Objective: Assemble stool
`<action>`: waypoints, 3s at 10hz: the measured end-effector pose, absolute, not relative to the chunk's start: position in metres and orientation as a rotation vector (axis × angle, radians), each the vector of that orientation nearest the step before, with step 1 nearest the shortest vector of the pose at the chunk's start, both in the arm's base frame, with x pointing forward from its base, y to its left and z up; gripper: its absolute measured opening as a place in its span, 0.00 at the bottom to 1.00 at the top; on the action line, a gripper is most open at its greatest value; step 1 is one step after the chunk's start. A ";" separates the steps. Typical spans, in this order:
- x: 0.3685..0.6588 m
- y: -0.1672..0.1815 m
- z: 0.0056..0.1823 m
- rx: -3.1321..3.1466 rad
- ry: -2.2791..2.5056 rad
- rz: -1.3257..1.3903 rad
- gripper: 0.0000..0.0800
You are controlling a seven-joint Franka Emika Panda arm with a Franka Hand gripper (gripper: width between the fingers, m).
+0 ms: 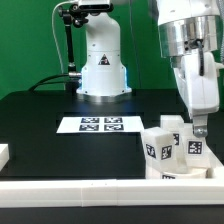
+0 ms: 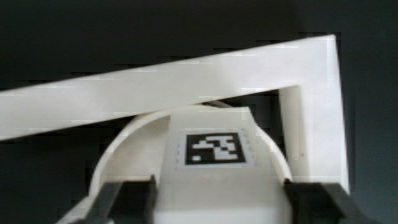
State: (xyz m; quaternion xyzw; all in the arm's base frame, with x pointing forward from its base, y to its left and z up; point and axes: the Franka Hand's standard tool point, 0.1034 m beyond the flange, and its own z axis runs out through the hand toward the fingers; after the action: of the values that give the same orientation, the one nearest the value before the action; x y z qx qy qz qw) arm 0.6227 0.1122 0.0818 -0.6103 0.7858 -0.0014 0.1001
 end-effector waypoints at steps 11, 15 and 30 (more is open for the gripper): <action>0.625 0.122 0.105 -2.204 1.923 -0.015 0.81; 0.628 0.120 0.110 -2.608 1.421 -0.063 0.81; 0.634 0.103 0.112 -3.087 -0.188 -0.187 0.81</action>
Offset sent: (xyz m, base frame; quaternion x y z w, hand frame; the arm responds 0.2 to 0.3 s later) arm 0.0028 0.0042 0.0133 -0.0391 -0.0172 -0.1111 0.9929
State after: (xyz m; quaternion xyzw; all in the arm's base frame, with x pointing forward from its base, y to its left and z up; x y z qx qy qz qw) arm 0.6341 0.1035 0.1120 -0.9961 -0.0608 -0.0603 0.0214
